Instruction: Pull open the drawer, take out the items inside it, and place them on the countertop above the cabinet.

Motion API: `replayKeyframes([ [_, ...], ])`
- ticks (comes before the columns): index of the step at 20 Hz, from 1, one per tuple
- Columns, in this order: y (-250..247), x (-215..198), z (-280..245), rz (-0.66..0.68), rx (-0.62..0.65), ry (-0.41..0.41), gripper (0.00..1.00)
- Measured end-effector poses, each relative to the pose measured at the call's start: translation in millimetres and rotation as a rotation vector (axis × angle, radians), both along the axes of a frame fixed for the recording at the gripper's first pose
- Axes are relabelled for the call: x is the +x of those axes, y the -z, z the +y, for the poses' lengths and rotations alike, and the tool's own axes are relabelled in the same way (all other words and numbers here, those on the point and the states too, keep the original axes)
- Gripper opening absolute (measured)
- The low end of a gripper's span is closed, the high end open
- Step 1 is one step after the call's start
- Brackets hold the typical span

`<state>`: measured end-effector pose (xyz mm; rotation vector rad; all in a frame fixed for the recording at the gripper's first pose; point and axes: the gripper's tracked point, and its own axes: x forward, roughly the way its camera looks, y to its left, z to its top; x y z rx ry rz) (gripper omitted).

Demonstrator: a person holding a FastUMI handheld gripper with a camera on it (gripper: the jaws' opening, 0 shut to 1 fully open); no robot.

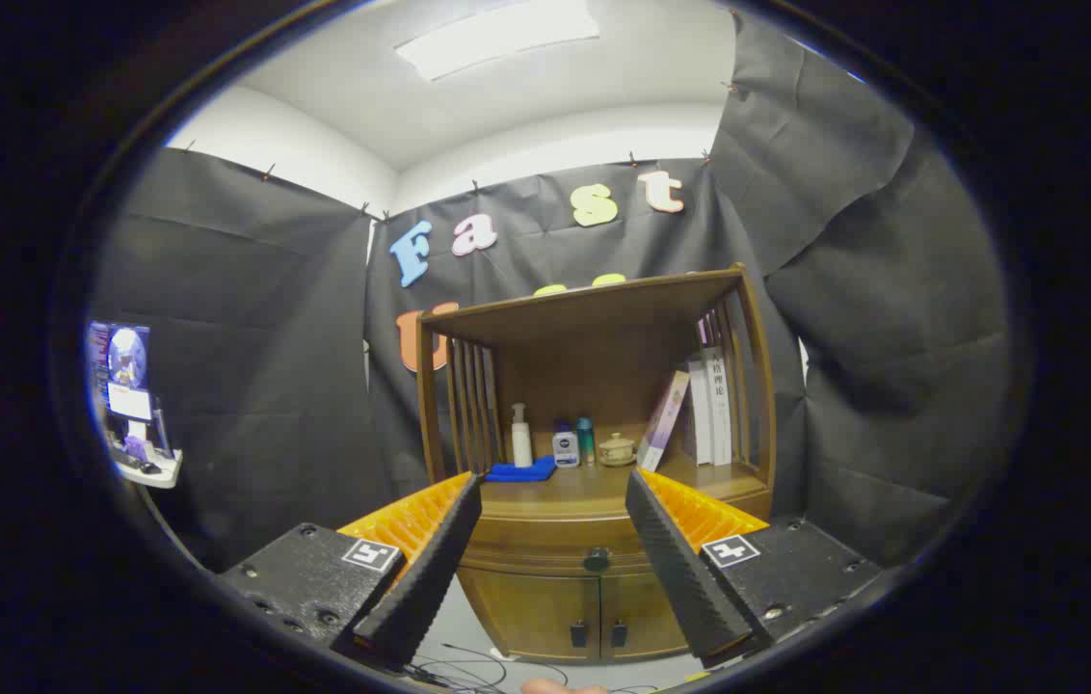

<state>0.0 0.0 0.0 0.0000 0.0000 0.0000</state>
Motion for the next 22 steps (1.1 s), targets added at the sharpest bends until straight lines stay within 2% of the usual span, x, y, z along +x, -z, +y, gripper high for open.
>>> replayKeyframes([
  [15,19,14,3,0.028,-0.014,-0.004,0.99],
  [22,63,56,-6,0.081,-0.02,0.003,0.99],
])
